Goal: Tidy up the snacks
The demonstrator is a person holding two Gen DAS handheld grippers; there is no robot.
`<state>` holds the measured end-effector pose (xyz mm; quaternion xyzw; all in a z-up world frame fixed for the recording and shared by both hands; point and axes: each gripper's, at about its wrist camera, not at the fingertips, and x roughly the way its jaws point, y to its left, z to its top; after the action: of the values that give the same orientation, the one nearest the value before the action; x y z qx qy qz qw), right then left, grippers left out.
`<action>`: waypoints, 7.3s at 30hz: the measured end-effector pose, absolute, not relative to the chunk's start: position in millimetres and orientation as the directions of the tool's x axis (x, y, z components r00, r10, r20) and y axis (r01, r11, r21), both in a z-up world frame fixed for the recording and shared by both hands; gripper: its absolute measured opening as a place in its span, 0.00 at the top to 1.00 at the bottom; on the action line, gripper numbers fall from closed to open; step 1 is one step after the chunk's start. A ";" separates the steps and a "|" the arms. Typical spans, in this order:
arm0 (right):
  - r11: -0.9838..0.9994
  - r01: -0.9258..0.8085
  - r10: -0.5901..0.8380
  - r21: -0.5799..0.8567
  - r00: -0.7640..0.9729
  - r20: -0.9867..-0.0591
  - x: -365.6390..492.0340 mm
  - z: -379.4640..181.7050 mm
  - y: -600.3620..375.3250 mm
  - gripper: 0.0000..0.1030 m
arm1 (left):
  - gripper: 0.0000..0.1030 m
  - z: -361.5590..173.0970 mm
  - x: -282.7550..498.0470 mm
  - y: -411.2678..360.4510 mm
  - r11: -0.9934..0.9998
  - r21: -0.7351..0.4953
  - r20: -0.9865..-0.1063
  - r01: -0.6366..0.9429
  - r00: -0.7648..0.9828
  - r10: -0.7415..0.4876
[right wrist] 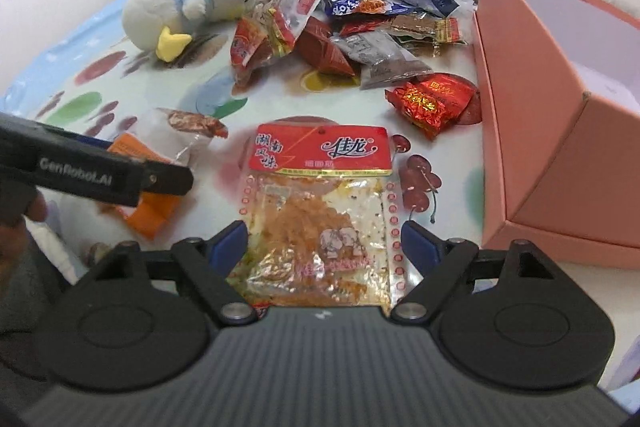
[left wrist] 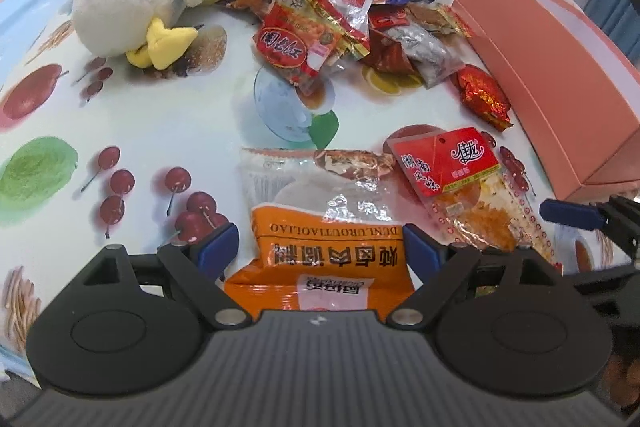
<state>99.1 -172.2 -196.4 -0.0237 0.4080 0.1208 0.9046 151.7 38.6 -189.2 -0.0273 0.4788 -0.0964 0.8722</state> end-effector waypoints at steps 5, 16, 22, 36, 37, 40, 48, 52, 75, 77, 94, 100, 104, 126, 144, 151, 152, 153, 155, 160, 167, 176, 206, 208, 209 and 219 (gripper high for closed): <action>0.970 -0.220 0.222 0.104 0.627 -0.747 106.5 -199.6 -174.8 0.18 | 0.13 -188.1 158.4 42.9 0.978 -0.172 -0.827 0.114 0.523 -0.206; 0.958 -0.278 0.237 0.073 0.617 -0.751 104.5 -204.0 -166.8 0.40 | 0.26 -190.4 156.0 30.4 0.984 -0.111 -0.827 0.138 0.537 -0.169; 0.954 -0.287 0.252 0.084 0.618 -0.745 101.9 -193.5 -162.2 0.77 | 0.31 -183.0 155.1 33.8 0.985 -0.133 -0.820 0.106 0.547 -0.170; 0.965 -0.247 0.230 0.084 0.651 -0.723 94.9 -178.9 -177.6 0.92 | 0.29 -177.9 155.8 23.0 0.987 -0.113 -0.821 0.113 0.549 -0.157; 0.967 -0.239 0.224 0.084 0.655 -0.722 94.3 -178.1 -178.5 0.91 | 0.27 -178.0 155.7 23.0 0.987 -0.117 -0.822 0.112 0.547 -0.159; 0.971 -0.220 0.218 0.091 0.664 -0.715 91.8 -176.0 -183.0 0.91 | 0.23 -175.6 154.6 23.5 0.987 -0.121 -0.814 0.110 0.558 -0.162; 0.978 -0.194 0.190 0.075 0.687 -0.701 92.6 -181.4 -183.2 0.08 | 0.20 -180.8 156.4 23.9 0.987 -0.113 -0.823 0.118 0.545 -0.159; 0.983 -0.182 0.118 0.001 0.634 -0.764 104.9 -199.8 -175.0 0.09 | 0.20 -189.4 156.7 24.4 0.987 -0.110 -0.832 0.116 0.533 -0.155; 0.973 -0.217 0.197 0.074 0.626 -0.755 103.0 -193.2 -165.7 0.65 | 0.32 -173.4 150.1 32.0 0.986 -0.150 -0.811 0.068 0.563 -0.162; 0.969 -0.231 0.218 0.089 0.624 -0.750 100.2 -185.7 -165.6 0.69 | 0.32 -165.4 147.8 33.2 0.986 -0.155 -0.806 0.059 0.570 -0.161; 0.973 -0.211 0.223 0.093 0.764 -0.605 82.8 -53.1 -201.3 0.71 | 0.32 -43.4 143.0 5.3 0.983 -0.158 -0.721 0.093 0.669 -0.179; 0.984 -0.160 0.175 0.076 0.814 -0.554 89.4 -15.7 -243.9 0.71 | 0.32 1.9 155.5 -38.6 0.974 -0.156 -0.678 0.162 0.700 -0.225; 0.991 -0.112 0.134 0.073 0.832 -0.538 93.9 -3.7 -277.1 0.71 | 0.32 20.5 170.9 -78.9 0.963 -0.160 -0.660 0.215 0.703 -0.267; 0.990 0.115 -0.024 0.087 0.726 -0.687 171.7 -97.5 -407.6 0.70 | 0.32 -56.4 265.6 -283.5 0.882 -0.124 -0.788 0.455 0.495 -0.366; 0.985 0.116 -0.003 0.125 0.745 -0.667 157.6 -85.8 -409.8 0.54 | 0.24 -44.9 253.5 -260.5 0.891 -0.105 -0.772 0.443 0.528 -0.353; 0.985 0.110 -0.011 0.131 0.804 -0.595 119.6 -44.9 -396.1 0.54 | 0.24 1.3 216.3 -238.9 0.895 -0.099 -0.711 0.435 0.598 -0.369; 0.985 0.110 -0.011 0.135 0.813 -0.582 112.8 -39.0 -392.9 0.54 | 0.24 7.0 209.2 -234.4 0.896 -0.097 -0.702 0.434 0.608 -0.371; 0.984 0.110 -0.011 0.138 0.820 -0.573 107.6 -34.3 -389.4 0.54 | 0.24 12.3 201.6 -229.2 0.896 -0.094 -0.693 0.433 0.618 -0.371; 0.985 0.104 -0.009 0.141 0.834 -0.551 94.0 -24.8 -380.0 0.54 | 0.24 21.7 186.1 -218.1 0.897 -0.095 -0.679 0.431 0.631 -0.375; 0.986 0.079 0.008 0.147 0.859 -0.511 63.6 -9.2 -351.6 0.54 | 0.24 37.9 145.4 -183.2 0.906 -0.089 -0.645 0.413 0.669 -0.369; 0.989 0.039 0.035 0.145 0.879 -0.476 26.5 -3.3 -308.1 0.54 | 0.24 45.4 96.2 -128.4 0.922 -0.105 -0.614 0.373 0.705 -0.355; 0.991 -0.007 0.068 0.131 0.880 -0.470 -7.5 -13.5 -264.1 0.54 | 0.24 29.7 46.1 -65.9 0.941 -0.140 -0.615 0.310 0.718 -0.328; 0.995 -0.078 0.100 0.062 0.804 -0.587 90.0 -124.1 -175.3 0.39 | 0.23 -118.8 167.8 21.3 0.974 -0.189 -0.738 0.123 0.637 -0.223; 0.996 -0.069 0.087 0.052 0.802 -0.591 98.8 -133.3 -171.0 0.39 | 0.23 -129.3 180.9 26.1 0.977 -0.181 -0.744 0.116 0.634 -0.213; 0.997 -0.063 0.079 0.046 0.800 -0.595 104.8 -138.6 -168.4 0.39 | 0.23 -135.3 188.8 28.7 0.978 -0.176 -0.747 0.111 0.632 -0.206; 0.999 0.041 -0.029 0.006 0.791 -0.611 153.0 -176.8 -155.3 0.40 | 0.23 -178.0 253.1 42.1 0.982 -0.137 -0.792 0.130 0.582 -0.187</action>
<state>153.0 -155.3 -176.8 0.0096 0.3225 -0.0184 0.9463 253.1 42.1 -178.0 -0.0319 0.4486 -0.0893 0.8887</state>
